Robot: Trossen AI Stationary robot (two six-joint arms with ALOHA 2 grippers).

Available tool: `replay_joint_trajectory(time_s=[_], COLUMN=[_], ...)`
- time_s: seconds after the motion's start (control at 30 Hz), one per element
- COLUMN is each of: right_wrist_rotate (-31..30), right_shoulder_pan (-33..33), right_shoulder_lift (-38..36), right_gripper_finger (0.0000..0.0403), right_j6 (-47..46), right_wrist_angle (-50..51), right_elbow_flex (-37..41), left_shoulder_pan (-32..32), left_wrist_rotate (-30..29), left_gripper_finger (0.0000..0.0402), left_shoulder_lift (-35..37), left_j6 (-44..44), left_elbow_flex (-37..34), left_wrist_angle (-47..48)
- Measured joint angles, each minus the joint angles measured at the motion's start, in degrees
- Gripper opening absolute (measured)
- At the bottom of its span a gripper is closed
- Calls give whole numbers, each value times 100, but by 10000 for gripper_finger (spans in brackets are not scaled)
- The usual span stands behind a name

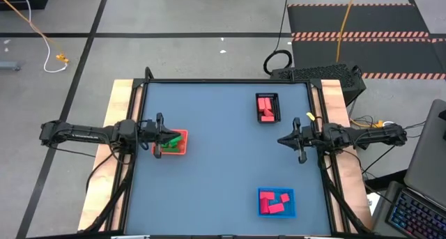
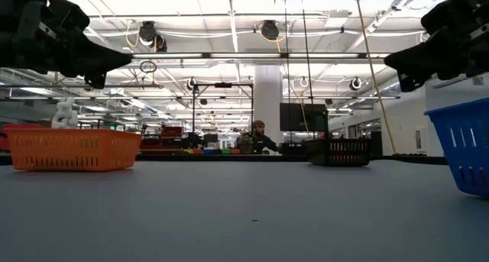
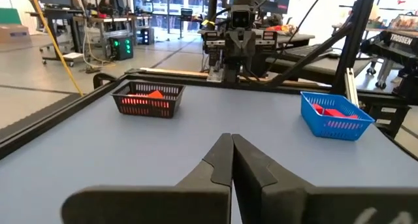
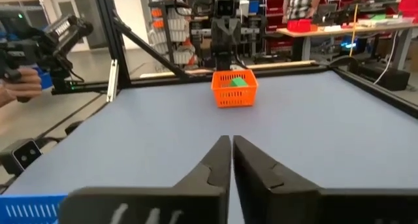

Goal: Sort & place blocks by color
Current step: Return to Home Position

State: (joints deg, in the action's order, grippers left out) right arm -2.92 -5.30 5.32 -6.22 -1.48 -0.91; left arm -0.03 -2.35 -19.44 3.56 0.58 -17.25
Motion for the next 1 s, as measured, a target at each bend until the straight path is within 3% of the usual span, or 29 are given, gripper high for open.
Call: replay_joint_trajectory(time_s=[0.33,0.77,1.0], right_wrist_rotate=[-11,-20,-3], right_shoulder_pan=[0,0,0], right_shoulder_lift=[237,239,239], right_gripper_finger=[15,15,15], right_j6=[-11,-13,-13], right_wrist_angle=[-59,-140,-166], right_elbow_flex=[2,4,4], left_shoulder_pan=[0,0,0], left_wrist_rotate=[39,37,37], left_gripper_finger=[24,3,30], left_shoulder_lift=[-2,-4,-4], left_j6=[-31,-31,-31], left_elbow_flex=[0,0,0], left_wrist_angle=[24,35,35])
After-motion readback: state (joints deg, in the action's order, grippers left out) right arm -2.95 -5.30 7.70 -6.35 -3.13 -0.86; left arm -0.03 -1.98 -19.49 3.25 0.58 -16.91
